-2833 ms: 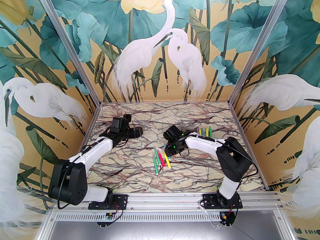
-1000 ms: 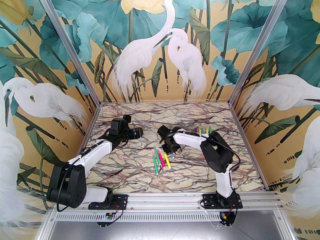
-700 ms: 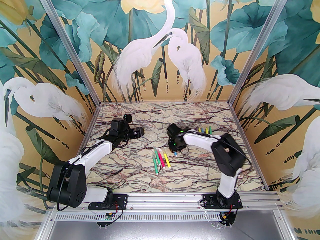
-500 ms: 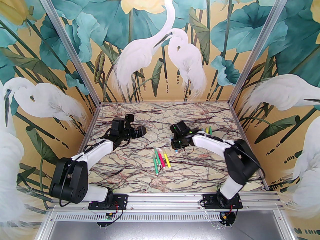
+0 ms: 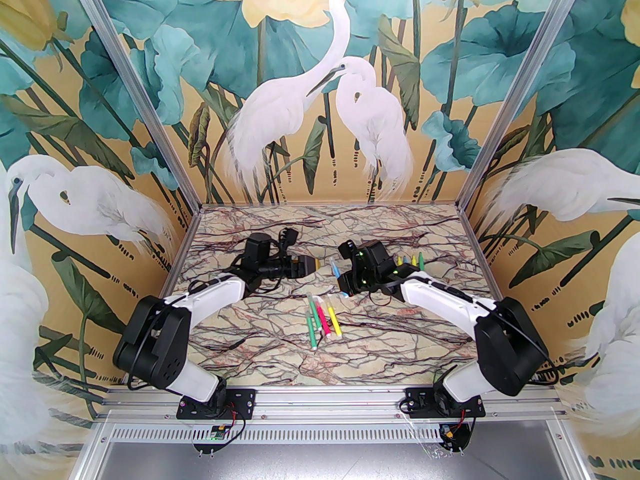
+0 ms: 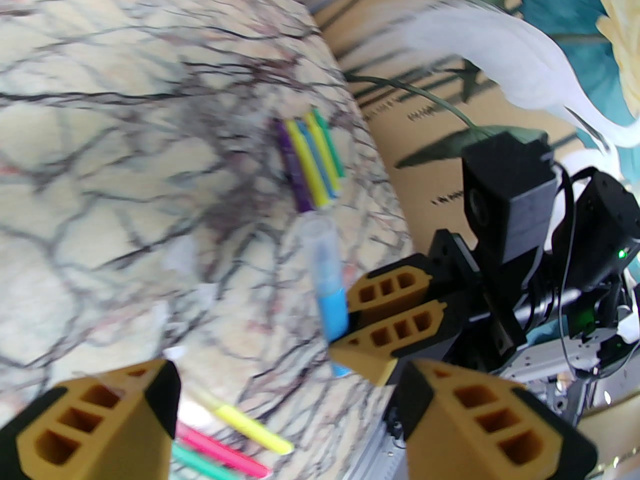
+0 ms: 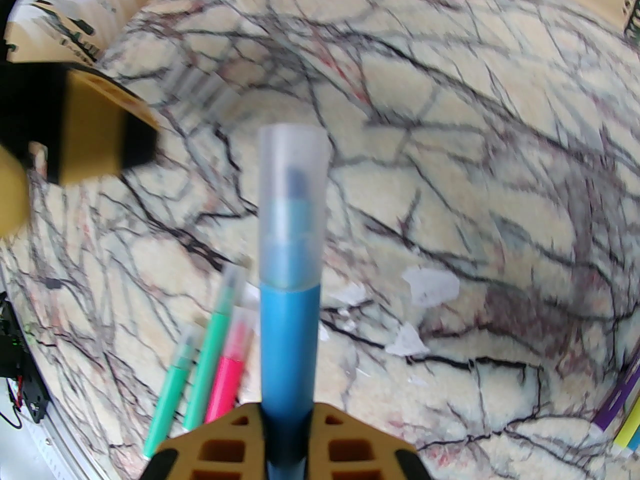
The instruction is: Open the pen caps
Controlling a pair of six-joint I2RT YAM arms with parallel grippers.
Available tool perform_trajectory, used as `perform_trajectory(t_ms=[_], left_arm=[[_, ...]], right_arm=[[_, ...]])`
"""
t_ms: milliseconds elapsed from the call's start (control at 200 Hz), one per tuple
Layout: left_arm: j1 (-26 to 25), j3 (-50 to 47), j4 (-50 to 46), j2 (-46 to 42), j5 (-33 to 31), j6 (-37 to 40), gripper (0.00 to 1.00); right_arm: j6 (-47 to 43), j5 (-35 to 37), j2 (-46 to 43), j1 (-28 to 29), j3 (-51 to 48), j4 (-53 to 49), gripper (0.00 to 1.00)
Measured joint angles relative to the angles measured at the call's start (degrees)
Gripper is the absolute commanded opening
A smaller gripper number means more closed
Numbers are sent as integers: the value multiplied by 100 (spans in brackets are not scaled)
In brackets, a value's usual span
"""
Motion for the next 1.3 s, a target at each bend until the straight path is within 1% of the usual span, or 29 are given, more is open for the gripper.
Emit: perform_trajectory(t_ms=[285,420,670,1030,1145,1270,1300], left_arm=[[-240,264,308,328,105,-236,72],[-376,468,363,455,122,-297,66],[-420,715,468,737,219,-459,42],[-442,809,461,859,297,-595,23],[-439,815,463,874,295,-586,17],[-442,839,461,887,302,-590,11],[-442,844,463,887,326,-592,11]], right_arm=[[-59,-149,-63,0,0,57,2],[-103,-234,-63,4,0,61,2],[-129,-280,-70,28,0,76,2],[-168,-275,-109,28,-2,114,2],[-168,-273,-111,28,-7,122,8],[-184,-254,-118,28,-33,160,32],[-175,-249,-118,31,-46,184,35]])
